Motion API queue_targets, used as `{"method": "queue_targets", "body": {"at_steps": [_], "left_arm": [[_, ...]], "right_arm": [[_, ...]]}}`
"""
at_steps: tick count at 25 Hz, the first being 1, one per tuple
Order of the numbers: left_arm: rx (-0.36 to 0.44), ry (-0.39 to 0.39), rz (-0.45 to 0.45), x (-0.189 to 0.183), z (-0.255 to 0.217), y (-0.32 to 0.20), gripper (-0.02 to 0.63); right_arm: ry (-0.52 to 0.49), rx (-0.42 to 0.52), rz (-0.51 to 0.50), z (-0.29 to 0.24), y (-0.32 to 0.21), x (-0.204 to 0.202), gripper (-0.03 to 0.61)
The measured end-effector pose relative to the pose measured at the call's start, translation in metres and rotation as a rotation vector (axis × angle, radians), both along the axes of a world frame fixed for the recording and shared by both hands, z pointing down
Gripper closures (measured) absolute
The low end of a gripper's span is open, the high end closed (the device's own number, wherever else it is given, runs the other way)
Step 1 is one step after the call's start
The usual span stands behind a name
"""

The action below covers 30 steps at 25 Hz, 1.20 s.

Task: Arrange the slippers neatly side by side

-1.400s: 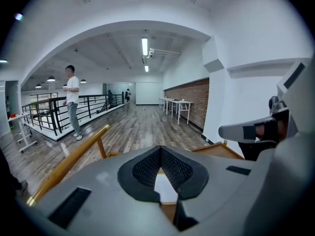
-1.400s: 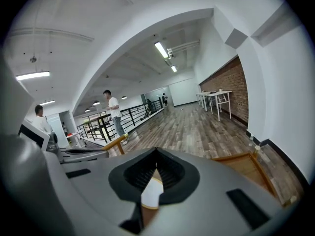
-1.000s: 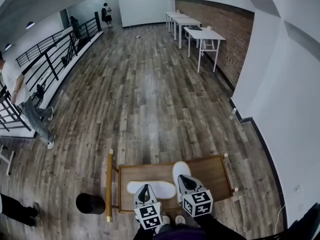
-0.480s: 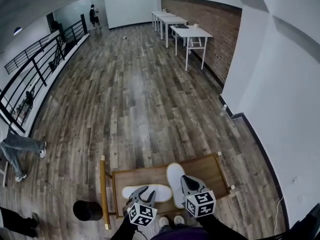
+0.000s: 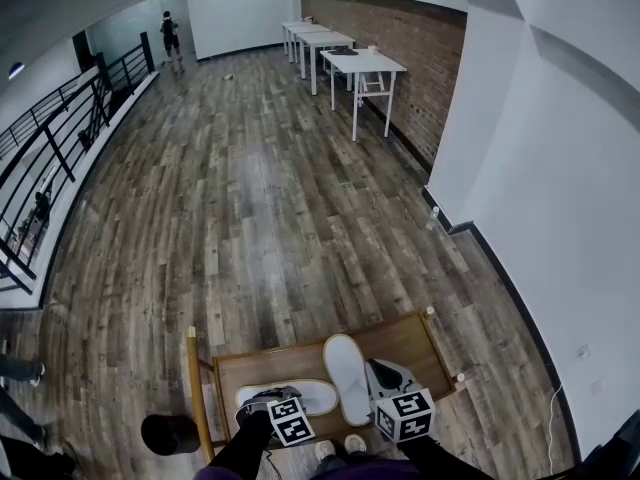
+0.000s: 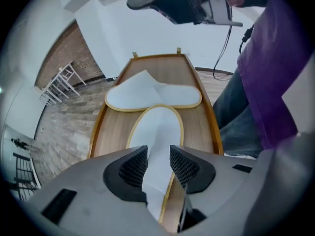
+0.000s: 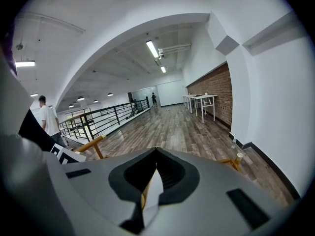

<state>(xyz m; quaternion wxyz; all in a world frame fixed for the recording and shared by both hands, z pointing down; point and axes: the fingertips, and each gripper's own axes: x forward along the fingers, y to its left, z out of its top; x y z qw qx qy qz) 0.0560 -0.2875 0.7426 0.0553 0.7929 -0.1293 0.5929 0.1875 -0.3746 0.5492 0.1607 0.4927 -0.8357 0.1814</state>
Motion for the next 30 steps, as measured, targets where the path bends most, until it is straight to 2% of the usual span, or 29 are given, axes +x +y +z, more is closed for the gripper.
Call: {"method": "queue_targets", "body": {"at_steps": [3, 7, 10, 11, 12, 13, 15, 20, 26, 30], "left_arm": [[-0.026, -0.046, 0.021, -0.004, 0.010, -0.003, 0.499], [-0.001, -0.068, 0.021, -0.006, 0.013, -0.011, 0.500], [-0.011, -0.070, -0.023, -0.007, 0.014, -0.013, 0.502], [-0.008, -0.078, -0.046, -0.009, 0.014, -0.014, 0.513], [-0.004, -0.089, -0.075, -0.011, 0.014, -0.015, 0.554], [-0.007, -0.099, -0.110, -0.012, 0.014, -0.016, 0.589], [-0.039, -0.101, -0.198, -0.012, 0.012, -0.015, 0.598], [-0.123, -0.023, -0.448, -0.015, -0.001, -0.023, 0.603], [-0.301, 0.155, -0.771, -0.022, -0.028, -0.030, 0.604], [-0.356, 0.289, -0.922, -0.023, -0.046, -0.040, 0.604]], "right_arm": [[0.006, -0.007, 0.017, 0.003, -0.003, 0.006, 0.580], [0.007, -0.019, 0.039, 0.006, -0.007, 0.012, 0.580], [0.009, -0.019, 0.041, 0.005, -0.011, 0.011, 0.580], [0.009, -0.018, 0.040, 0.005, -0.011, 0.010, 0.580], [0.009, -0.017, 0.040, 0.004, -0.011, 0.010, 0.580], [0.009, -0.017, 0.041, 0.004, -0.012, 0.010, 0.580], [0.008, -0.017, 0.040, 0.005, -0.012, 0.009, 0.580], [0.007, -0.018, 0.019, 0.005, -0.012, 0.001, 0.580], [0.002, -0.013, 0.007, 0.006, -0.011, -0.004, 0.580], [0.000, -0.012, 0.001, 0.004, -0.009, -0.006, 0.580]]}}
